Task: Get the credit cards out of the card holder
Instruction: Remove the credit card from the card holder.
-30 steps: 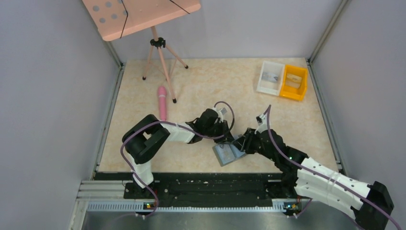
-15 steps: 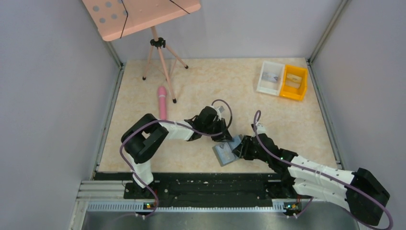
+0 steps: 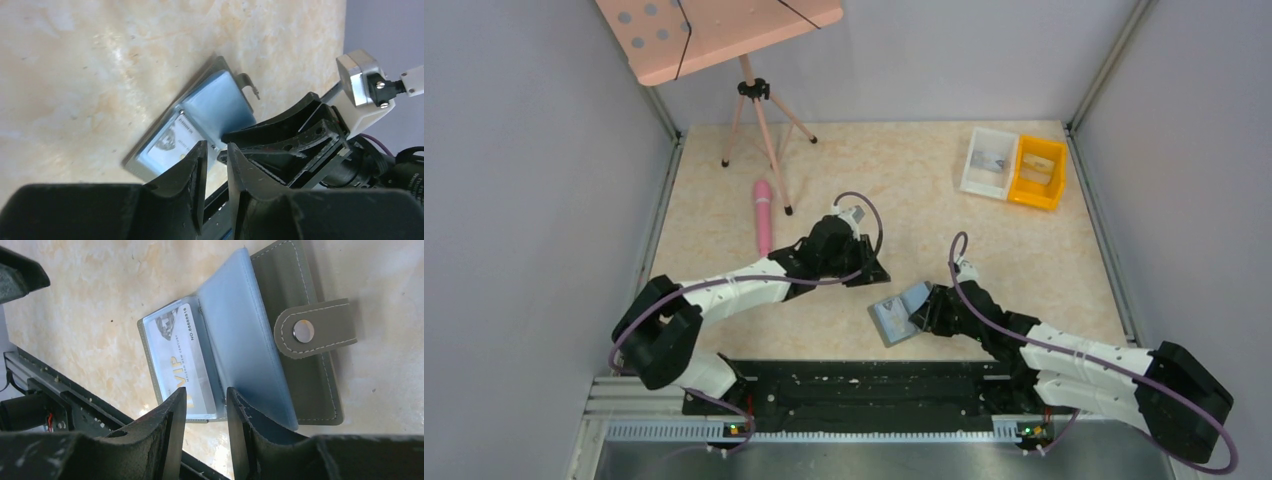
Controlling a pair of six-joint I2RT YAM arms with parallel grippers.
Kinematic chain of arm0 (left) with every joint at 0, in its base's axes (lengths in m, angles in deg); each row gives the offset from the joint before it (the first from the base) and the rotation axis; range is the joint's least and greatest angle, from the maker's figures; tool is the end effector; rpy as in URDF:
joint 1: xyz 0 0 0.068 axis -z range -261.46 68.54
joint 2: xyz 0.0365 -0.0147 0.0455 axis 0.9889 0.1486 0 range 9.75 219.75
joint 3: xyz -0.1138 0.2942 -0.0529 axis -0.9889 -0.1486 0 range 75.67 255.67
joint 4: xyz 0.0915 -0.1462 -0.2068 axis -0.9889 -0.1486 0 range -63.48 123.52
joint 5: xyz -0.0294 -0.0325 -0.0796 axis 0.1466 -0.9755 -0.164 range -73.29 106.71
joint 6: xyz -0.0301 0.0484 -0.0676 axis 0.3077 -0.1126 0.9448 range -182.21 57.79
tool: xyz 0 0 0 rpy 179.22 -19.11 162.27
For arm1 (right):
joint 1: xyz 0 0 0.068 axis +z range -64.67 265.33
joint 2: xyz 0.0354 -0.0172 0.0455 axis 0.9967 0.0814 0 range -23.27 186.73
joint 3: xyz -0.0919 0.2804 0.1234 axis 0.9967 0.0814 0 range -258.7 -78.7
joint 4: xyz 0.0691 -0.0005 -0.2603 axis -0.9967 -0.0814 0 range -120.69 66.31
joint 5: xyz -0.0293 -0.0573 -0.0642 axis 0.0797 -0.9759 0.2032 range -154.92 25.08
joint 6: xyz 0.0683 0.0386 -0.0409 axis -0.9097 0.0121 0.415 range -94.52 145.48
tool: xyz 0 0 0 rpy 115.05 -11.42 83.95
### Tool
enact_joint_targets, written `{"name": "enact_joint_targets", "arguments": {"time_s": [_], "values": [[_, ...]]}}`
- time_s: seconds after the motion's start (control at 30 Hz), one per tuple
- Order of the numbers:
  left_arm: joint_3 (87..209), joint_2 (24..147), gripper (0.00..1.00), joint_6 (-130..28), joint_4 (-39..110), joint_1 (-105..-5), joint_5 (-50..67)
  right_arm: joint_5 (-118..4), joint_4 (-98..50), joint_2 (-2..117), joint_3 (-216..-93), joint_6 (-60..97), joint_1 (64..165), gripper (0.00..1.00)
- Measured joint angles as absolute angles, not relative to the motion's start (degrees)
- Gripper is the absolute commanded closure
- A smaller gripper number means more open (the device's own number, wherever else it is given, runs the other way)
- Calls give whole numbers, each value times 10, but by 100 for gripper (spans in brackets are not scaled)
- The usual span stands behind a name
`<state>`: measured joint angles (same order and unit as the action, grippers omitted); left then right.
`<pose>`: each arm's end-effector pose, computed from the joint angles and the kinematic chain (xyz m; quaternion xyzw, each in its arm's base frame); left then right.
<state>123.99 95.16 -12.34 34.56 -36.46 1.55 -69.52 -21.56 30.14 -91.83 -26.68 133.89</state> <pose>0.2360 -0.2651 0.2317 0.0222 0.8852 -0.4106 0.2176 0.1276 0.1351 0.1521 0.0457 0.8976 0.3134 0.3065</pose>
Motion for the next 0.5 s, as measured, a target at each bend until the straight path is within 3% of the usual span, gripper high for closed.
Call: {"name": "enact_joint_targets", "arguments": {"time_s": [0.5], "values": [[1127, 852, 70, -115, 275, -365, 65, -667, -187, 322, -910, -282, 1338, 64]]}}
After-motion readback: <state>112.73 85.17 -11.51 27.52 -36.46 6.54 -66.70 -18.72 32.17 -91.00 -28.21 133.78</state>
